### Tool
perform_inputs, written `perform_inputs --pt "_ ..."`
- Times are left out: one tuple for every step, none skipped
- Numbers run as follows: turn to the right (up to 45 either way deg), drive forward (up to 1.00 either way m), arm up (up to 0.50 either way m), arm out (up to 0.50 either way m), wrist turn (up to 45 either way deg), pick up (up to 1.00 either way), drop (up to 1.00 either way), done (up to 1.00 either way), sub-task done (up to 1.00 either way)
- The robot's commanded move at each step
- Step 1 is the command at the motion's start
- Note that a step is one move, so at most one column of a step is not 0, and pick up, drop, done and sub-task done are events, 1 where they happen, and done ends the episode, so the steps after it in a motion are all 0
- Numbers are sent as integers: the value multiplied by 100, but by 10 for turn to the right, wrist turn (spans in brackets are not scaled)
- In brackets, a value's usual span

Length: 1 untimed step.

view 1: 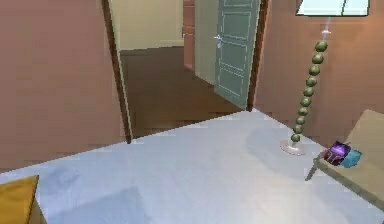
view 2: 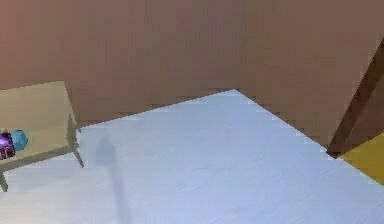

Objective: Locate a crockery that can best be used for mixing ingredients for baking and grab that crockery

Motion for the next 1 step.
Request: perform_inputs --pt "0 100 0 0 0 0 0 0 0"
